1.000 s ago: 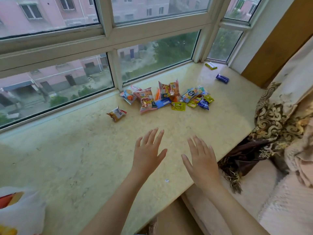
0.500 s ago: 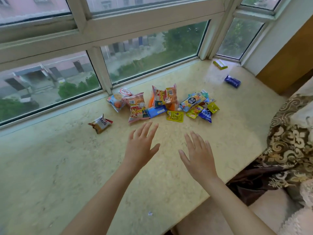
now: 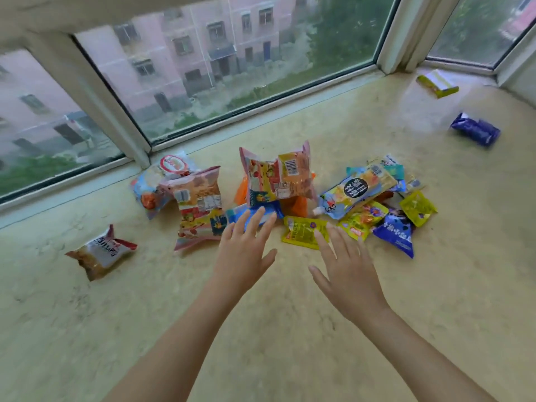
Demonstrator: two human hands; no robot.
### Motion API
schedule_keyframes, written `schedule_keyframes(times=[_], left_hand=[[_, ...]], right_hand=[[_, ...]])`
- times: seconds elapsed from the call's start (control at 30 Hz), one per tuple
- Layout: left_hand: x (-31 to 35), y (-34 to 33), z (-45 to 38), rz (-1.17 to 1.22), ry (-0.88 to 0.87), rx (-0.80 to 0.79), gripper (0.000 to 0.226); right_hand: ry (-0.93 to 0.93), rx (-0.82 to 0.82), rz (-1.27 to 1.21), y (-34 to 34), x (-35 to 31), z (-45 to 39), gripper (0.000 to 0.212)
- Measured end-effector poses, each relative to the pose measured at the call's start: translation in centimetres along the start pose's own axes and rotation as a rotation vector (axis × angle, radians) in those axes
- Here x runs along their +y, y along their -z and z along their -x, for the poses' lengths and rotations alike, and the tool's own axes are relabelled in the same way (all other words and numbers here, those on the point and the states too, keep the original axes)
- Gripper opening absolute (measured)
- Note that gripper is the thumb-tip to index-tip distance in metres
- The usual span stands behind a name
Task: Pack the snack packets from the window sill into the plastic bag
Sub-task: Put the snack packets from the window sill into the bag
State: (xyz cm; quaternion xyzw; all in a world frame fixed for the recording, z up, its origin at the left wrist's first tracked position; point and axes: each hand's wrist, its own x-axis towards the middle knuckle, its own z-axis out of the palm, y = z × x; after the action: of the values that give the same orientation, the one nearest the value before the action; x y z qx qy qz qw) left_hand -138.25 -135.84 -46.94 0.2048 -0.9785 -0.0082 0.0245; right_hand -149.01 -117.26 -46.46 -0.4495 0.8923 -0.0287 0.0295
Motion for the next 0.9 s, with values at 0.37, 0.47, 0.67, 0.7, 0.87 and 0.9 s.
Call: schedule_keyframes(times=[0.37,0.47,0.67,0.7,0.87,0.9], left_hand=[[-4.5,-7.3,-6.3,0.005,0.063,-0.146,0.059],[-4.0,-6.9,-5.5,0.044,0.039,-0.043,0.055],[-2.6,-6.1,-2.9,0.37,0.322,-0.218,0.073],[-2.5,-6.0,-2.6,0.492,0.381,-0.21,0.071],[-2.1,-4.4,-0.6,0.87,0.511,-0.149,0.028],[-2.1,-3.9,0.0,0.905,0.522,-0.134,0.026]], right_hand=[[0.032,0.019,0.035,-9.2,1.3,-6.8,0.056],[-0.022,0.059,-0.042,-9.2,1.0,-6.3,0.054],[-0.196,0.016,-0.373,-7.6,-0.4,-5.3,0.063],[-0.242,-0.006,-0.425,-7.4,-0.8,-5.2,0.064],[-0.447,-0.083,-0.929,-6.7,-2.2,-4.5,0.06],[-0.477,-0.088,-0.994,-6.7,-2.5,-4.1,0.058]])
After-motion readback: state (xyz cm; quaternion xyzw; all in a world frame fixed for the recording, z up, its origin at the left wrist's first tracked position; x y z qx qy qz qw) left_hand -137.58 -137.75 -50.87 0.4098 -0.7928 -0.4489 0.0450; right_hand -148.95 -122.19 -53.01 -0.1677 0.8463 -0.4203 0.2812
